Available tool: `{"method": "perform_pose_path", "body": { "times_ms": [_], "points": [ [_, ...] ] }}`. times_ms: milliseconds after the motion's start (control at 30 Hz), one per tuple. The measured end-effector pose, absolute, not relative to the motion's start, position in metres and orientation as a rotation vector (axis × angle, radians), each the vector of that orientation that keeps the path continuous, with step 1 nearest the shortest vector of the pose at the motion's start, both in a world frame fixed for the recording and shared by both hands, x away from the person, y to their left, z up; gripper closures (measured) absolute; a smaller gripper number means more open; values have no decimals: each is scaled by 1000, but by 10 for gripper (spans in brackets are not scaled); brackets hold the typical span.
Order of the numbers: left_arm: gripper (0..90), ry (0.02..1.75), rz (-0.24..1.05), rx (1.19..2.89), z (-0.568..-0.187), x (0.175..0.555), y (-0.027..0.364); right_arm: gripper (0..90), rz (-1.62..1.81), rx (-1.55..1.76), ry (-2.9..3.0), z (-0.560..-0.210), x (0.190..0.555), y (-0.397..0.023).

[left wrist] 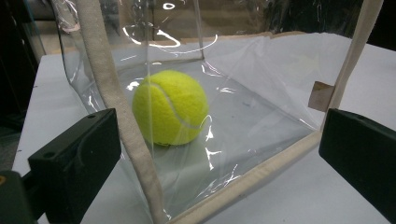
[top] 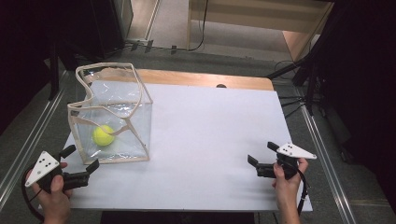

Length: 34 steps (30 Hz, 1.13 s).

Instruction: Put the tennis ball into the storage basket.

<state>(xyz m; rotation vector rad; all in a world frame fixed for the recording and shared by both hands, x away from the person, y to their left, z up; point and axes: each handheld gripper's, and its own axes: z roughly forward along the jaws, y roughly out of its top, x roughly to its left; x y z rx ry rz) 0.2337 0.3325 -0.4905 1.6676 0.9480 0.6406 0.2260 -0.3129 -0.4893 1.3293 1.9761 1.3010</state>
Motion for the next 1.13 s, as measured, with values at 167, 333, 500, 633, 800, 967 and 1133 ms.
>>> {"method": "perform_pose_path", "body": {
  "times_ms": [167,333,500,633,800,967,1133],
  "points": [
    [0,947,642,1670,-490,233,332,0,1300,1356,1960,-491,220,-324],
    [0,947,643,1670,-490,233,332,0,1300,1370,1933,-492,215,-333],
    [0,947,639,1668,-490,234,332,0,1305,1390,1908,-493,209,-343],
    [0,949,643,1668,-490,234,332,0,1300,1381,1901,-496,206,-350],
    [0,950,641,1661,-490,233,332,0,1299,1394,1886,-498,202,-356],
    [0,949,641,1660,-490,233,333,0,1301,1402,1871,-499,201,-359],
    [0,951,641,1659,-490,234,333,0,1300,1406,1870,-499,201,-359]
  ]
}}
